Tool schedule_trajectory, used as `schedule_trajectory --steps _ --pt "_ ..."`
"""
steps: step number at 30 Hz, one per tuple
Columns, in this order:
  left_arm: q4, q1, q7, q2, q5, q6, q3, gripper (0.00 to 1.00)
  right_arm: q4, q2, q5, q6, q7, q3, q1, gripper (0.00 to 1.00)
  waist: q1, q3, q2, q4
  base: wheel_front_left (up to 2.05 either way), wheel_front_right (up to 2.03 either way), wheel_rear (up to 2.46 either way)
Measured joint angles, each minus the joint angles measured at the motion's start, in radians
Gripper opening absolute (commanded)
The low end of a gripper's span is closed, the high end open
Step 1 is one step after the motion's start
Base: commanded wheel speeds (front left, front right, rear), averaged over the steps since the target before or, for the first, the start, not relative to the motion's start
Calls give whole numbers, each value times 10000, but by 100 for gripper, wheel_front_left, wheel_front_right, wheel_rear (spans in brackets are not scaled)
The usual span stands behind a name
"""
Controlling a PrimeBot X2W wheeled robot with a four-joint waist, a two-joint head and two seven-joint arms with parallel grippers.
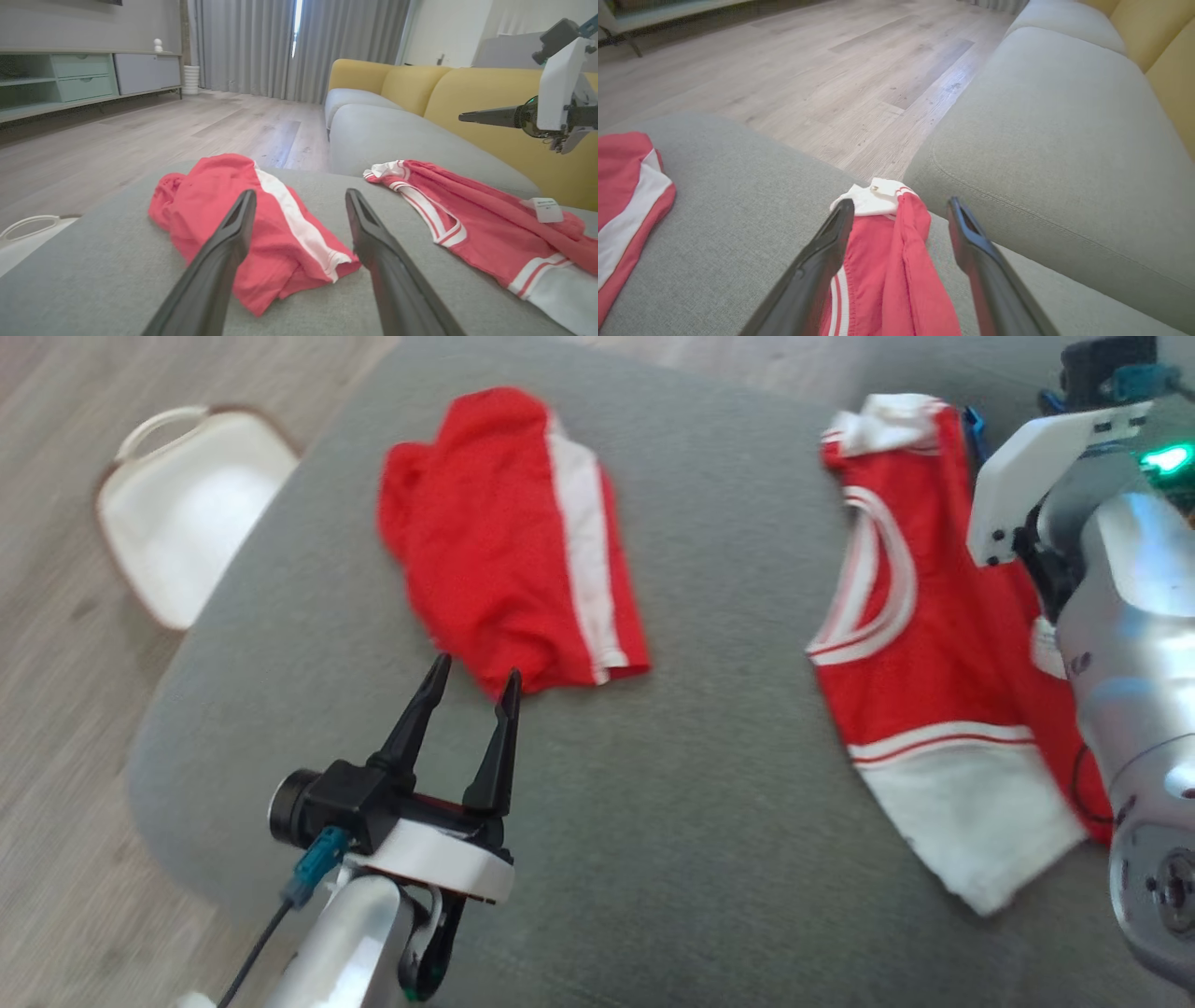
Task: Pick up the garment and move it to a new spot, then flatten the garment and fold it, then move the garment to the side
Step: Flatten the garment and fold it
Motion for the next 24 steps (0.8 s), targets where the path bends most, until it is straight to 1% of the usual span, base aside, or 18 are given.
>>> schedule_trajectory --steps 3,7,10,13,15,19,20,21,24 --pt "-6 4 0 -2 90 -10 59 100 79 63 332 0 -554 295 0 100 -1 -194 0 -480 0 0 0" --pt "-42 43 0 -4 173 -23 272 100 119 259 727 0 -1841 828 174 100 -1 -496 0 -1146 0 0 0" --pt "-136 132 0 -4 173 -21 428 100 73 336 1160 0 -2727 1191 703 100 -1 -746 0 -1671 0 0 0" --pt "-270 282 0 -6 240 8 606 100 -451 370 1728 0 -3005 1423 1540 100 -1 -988 0 -2208 0 0 0" --pt "-301 433 0 -6 257 13 681 100 -1298 391 2178 0 -3026 1540 2236 100 -1 -1140 0 -2570 0 0 0" --pt "-424 803 0 -4 257 27 911 100 -3948 464 3009 0 -3032 1680 3929 100 -1 -1371 0 -3295 0 0 0" --pt "-454 875 0 -2 259 46 965 100 -4587 472 3143 0 -3047 1682 4451 100 -1 -1419 0 -3470 0 0 0" --pt "-454 875 0 -2 259 46 965 100 -4587 472 3143 0 -3047 1682 4451 100 -1 -1419 0 -3470 0 0 0" --pt "-527 1034 0 0 290 92 1047 100 -6309 545 3262 0 -3057 1538 6207 100 -1 -1535 0 -3924 0 0 0"
